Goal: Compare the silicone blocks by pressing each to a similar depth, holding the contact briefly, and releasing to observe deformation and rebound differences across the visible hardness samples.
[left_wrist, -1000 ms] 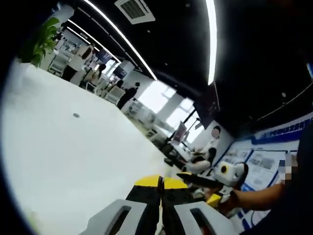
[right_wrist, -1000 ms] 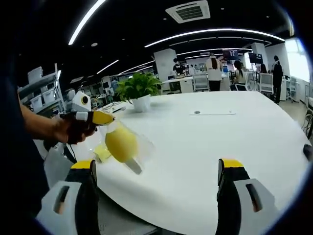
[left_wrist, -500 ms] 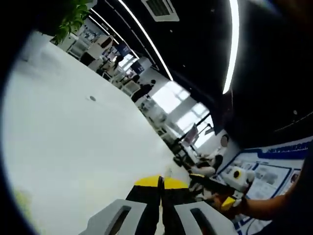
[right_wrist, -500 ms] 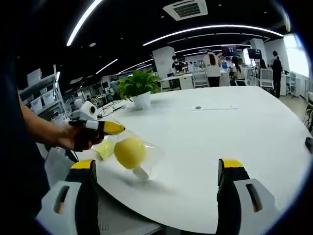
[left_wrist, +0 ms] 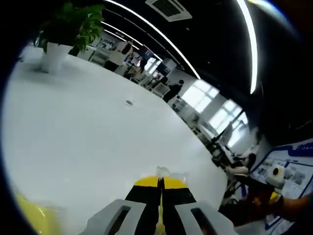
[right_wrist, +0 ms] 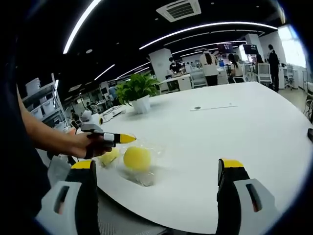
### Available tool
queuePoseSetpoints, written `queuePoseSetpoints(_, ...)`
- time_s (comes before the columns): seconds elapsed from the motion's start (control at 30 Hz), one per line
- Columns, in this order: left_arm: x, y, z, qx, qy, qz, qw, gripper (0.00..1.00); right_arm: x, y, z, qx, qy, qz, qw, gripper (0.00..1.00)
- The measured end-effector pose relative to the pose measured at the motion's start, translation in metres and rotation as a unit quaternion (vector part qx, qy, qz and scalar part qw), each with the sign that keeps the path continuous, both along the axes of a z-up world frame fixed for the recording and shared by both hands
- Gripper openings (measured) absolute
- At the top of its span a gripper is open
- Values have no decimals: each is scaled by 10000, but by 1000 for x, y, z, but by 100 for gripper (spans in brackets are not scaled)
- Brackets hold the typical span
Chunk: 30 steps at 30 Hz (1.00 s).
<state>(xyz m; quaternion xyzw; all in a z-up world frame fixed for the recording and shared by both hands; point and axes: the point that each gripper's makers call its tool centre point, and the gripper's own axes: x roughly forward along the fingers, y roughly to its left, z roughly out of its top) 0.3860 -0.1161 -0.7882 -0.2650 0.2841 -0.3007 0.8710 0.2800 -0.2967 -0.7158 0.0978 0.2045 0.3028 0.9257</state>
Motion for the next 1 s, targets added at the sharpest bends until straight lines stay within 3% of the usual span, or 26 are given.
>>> queuePoseSetpoints(0.17, 4, -2, -8, 198, -10, 30, 9998, 0, 0, -2, -1, 4, 30, -6, 10000, 97)
queuePoseSetpoints(0.23, 7, 0, -19, 347, 36, 93, 9993, 0, 0, -4, -3, 4, 41, -22, 10000, 97)
queuePoseSetpoints(0.47, 9, -1, -34, 484, 109, 28, 9988, 0, -3, -4, -8, 21, 131, -42, 9999, 97)
queuePoseSetpoints(0.53, 8, -1, -42, 816, -13, -193, 9965, 0, -4, -5, -10, 24, 153, -48, 9999, 97)
queuePoseSetpoints(0.73, 9, 2, -53, 849, 219, -150, 9960, 0, -1, -5, -10, 36, 169, -57, 9998, 97)
queuePoseSetpoints(1.0, 12, 6, -66, 1490, 152, -440, 9877, 4, 0, -7, -12, 6, 193, -53, 9998, 97)
